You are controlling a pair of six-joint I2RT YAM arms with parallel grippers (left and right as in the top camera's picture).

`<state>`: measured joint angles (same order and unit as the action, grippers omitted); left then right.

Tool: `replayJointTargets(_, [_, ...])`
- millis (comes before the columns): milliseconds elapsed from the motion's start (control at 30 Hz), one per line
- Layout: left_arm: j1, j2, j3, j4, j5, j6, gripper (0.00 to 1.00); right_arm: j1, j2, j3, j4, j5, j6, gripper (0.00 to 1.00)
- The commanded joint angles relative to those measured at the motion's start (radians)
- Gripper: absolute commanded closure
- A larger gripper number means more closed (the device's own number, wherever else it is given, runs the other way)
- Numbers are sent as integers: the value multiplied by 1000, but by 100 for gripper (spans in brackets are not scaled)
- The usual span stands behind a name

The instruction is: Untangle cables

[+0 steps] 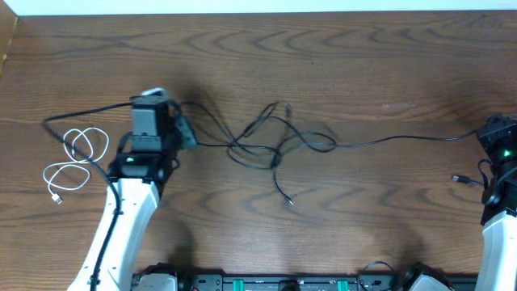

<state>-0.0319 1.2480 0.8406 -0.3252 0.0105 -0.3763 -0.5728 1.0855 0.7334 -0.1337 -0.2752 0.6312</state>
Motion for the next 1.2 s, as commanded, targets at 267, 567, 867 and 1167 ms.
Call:
replayJointTargets(267, [113, -3, -8, 83, -120, -404, 93, -3, -5, 13, -150, 377, 84, 99])
replayJointTargets(567, [298, -3, -5, 200, -107, -497, 93, -4, 94, 13, -201, 537, 142, 99])
replayJointTargets(867, [555, -2, 9, 246, 130, -497, 93, -54, 279, 13, -196, 554, 168, 99])
replayJointTargets(1167, [586, 0, 9, 385, 526, -431, 92, -55, 341, 13, -95, 306, 44, 99])
